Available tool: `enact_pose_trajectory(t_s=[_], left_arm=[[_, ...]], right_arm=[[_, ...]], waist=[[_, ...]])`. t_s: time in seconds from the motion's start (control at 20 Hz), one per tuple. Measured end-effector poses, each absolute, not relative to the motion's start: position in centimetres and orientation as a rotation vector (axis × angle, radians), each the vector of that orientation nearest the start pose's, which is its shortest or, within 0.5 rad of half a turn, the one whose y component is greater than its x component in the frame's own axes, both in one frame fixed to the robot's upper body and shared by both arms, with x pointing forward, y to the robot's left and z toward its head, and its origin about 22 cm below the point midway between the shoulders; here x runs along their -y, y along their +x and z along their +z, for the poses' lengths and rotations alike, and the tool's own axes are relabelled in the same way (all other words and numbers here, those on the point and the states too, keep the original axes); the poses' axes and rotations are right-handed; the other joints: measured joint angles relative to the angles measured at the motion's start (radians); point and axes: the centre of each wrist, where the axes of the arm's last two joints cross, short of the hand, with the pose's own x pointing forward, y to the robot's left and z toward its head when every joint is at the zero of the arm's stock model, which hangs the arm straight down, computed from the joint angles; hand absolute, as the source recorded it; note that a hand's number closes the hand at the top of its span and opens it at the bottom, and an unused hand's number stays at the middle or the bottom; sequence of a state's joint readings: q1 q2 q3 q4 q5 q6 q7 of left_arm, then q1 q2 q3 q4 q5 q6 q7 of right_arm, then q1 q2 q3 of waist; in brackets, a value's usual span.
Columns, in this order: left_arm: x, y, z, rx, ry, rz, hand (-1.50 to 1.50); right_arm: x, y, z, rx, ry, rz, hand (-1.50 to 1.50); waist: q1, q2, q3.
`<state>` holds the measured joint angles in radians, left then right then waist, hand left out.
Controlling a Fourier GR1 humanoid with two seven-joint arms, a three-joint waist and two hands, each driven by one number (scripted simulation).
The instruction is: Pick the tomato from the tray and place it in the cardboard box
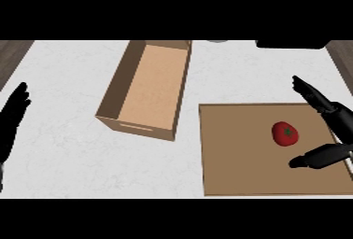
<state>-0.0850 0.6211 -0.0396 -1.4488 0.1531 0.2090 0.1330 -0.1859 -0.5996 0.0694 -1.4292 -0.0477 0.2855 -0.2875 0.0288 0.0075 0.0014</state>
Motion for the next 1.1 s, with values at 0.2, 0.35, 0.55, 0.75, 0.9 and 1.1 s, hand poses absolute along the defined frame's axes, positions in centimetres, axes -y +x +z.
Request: enact_pose_trajectory(t_s=[0.2,0.35,0.55,0.75,0.9,1.1], left_arm=[[-36.3,26.2,4.9,1.399,0.584,-0.202,0.00],[-35.9,26.3,4.1,1.394,0.603,-0.213,0.00],[-35.3,26.5,3.1,1.392,0.613,-0.221,0.00],[-34.9,26.7,2.8,1.396,0.612,-0.237,0.00],[-34.7,27.1,2.8,1.396,0.615,-0.237,0.00],[-34.5,27.2,2.2,1.396,0.613,-0.243,0.00]], right_arm=[[37.9,27.4,3.5,1.754,0.088,0.713,-1.50],[40.3,27.0,2.2,1.791,0.165,0.674,-1.50],[42.8,27.9,3.1,1.814,0.055,0.759,-1.50],[43.8,29.1,4.9,1.772,-0.081,0.997,-1.50],[44.1,30.2,6.2,1.708,-0.136,1.170,-1.50],[43.4,32.0,7.3,1.598,-0.173,1.374,-1.50]], waist=[[-0.005,0.009,0.004],[-0.004,0.011,0.005],[0.004,0.010,0.005],[0.015,0.010,0.004],[0.017,0.009,0.002],[0.018,0.007,0.001]])
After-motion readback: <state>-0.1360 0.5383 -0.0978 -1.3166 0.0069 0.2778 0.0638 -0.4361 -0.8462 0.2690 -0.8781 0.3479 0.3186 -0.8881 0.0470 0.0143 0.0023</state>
